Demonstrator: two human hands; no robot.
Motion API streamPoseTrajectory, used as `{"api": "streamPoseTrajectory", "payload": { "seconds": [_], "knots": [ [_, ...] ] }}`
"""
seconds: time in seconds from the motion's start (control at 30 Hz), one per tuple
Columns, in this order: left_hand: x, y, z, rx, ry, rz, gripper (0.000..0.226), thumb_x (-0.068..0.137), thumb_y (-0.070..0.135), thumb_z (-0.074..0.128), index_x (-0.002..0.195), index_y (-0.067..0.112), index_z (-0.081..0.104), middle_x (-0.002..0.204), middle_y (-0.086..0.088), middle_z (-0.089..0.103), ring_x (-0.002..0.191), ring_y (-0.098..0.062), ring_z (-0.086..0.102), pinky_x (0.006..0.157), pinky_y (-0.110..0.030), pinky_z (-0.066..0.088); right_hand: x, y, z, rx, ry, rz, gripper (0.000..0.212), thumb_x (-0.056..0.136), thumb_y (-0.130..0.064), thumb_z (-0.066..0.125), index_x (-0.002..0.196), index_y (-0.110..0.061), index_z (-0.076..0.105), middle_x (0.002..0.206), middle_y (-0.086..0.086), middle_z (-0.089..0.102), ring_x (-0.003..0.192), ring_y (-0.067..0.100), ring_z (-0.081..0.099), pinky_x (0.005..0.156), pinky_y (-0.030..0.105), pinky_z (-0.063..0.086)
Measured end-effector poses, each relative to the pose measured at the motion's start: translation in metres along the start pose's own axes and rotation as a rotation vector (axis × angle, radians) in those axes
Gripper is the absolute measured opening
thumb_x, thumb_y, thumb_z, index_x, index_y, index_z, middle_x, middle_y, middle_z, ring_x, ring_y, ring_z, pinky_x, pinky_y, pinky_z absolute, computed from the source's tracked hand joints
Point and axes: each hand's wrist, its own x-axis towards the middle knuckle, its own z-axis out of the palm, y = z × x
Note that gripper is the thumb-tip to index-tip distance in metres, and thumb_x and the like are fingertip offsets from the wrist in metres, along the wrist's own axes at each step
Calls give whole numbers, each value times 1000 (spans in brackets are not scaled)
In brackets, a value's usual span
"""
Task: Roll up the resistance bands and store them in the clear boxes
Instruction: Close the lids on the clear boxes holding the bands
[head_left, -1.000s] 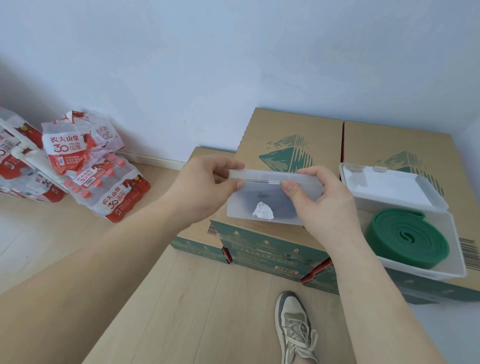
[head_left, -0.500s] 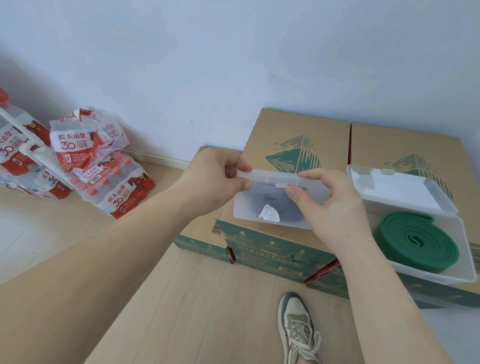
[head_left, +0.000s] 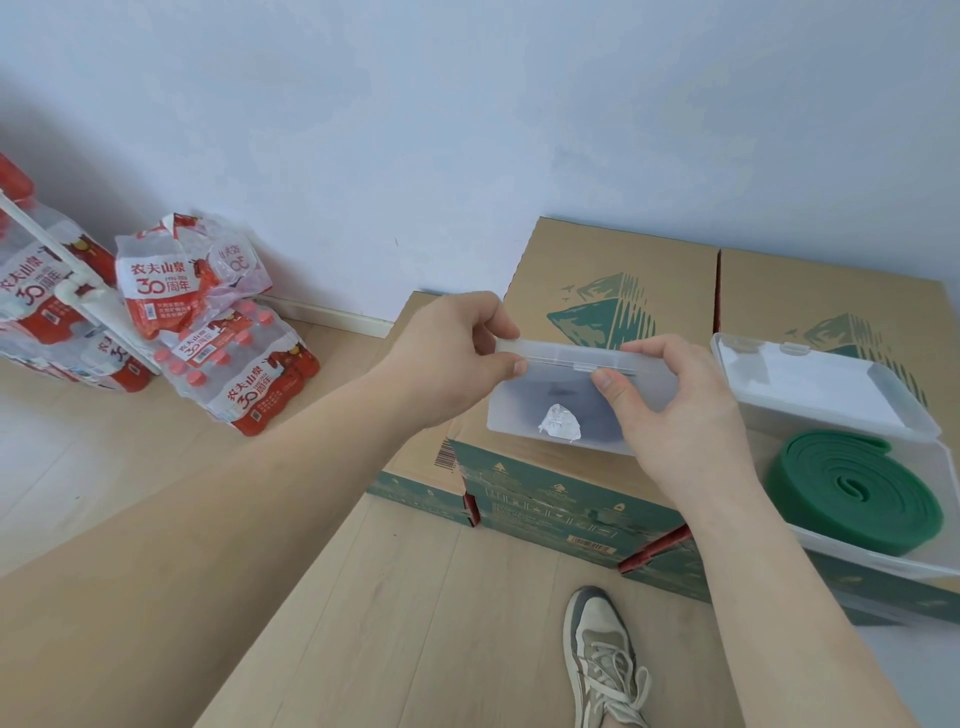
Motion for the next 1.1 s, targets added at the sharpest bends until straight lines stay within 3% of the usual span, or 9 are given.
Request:
{"api": "streamPoseTrajectory", "payload": {
  "seconds": [0.17,0.33,0.5,0.63,0.67,0.73,0.8,0.97,1.1],
  "knots": [
    [-9,-6,3,96,28,115,16,90,29,77,101,27,67,96,2,69,88,-14,63,81,-31,54,-3,2,1,-12,9,-22,21,94,-42,72,111,-35,62,120,-15,55,109,7,49,86,27,37],
    [-10,21,6,504,-10,324,23,94,36,69,115,28,65,136,12,54,123,-16,50,97,-38,48,-6,5,-1,3,11,-30,21,93,-43,73,111,-36,63,119,-17,57,111,5,50,85,25,37],
    [-7,35,23,485,-78,305,36,92,31,70,128,35,65,124,11,67,117,-19,59,95,-42,52,-4,6,-2,65,7,-23,22,89,-43,78,108,-38,67,114,-21,59,100,-5,51,83,11,36],
    [-5,37,23,454,-80,210,33,90,30,72,121,38,67,117,12,70,112,-19,61,93,-41,53,-1,15,-17,221,-76,73,24,93,-33,75,112,-47,70,98,-23,62,71,-2,55,75,17,45],
    [-4,38,23,445,-76,197,33,90,30,72,121,39,67,118,12,70,113,-19,61,94,-41,53,-1,18,-22,291,-102,99,30,96,-28,73,114,-52,69,102,-23,65,73,-3,59,81,21,49],
    [-5,41,24,445,-66,185,33,90,29,72,121,39,66,120,13,69,115,-18,60,96,-41,52,0,24,-29,362,-131,113,40,100,-21,68,117,-57,68,127,-26,66,111,-6,63,106,37,51],
    [-5,44,25,487,-59,183,33,92,28,71,123,37,65,121,11,68,116,-20,57,96,-41,52,1,29,-33,396,-169,122,43,102,-16,65,120,-55,69,139,-25,62,135,7,55,115,47,45],
    [-8,61,34,666,-54,226,26,89,18,67,113,26,60,109,3,65,99,-26,62,82,-44,57,3,33,-31,498,-139,185,38,100,-13,67,113,-47,75,135,-22,66,130,18,61,111,53,49],
    [-10,66,34,630,-45,203,28,88,35,73,113,33,61,111,9,66,102,-22,60,82,-38,54,8,34,-30,540,-112,222,35,96,-8,71,106,-40,80,128,-16,72,125,24,65,107,55,52]
  ]
}}
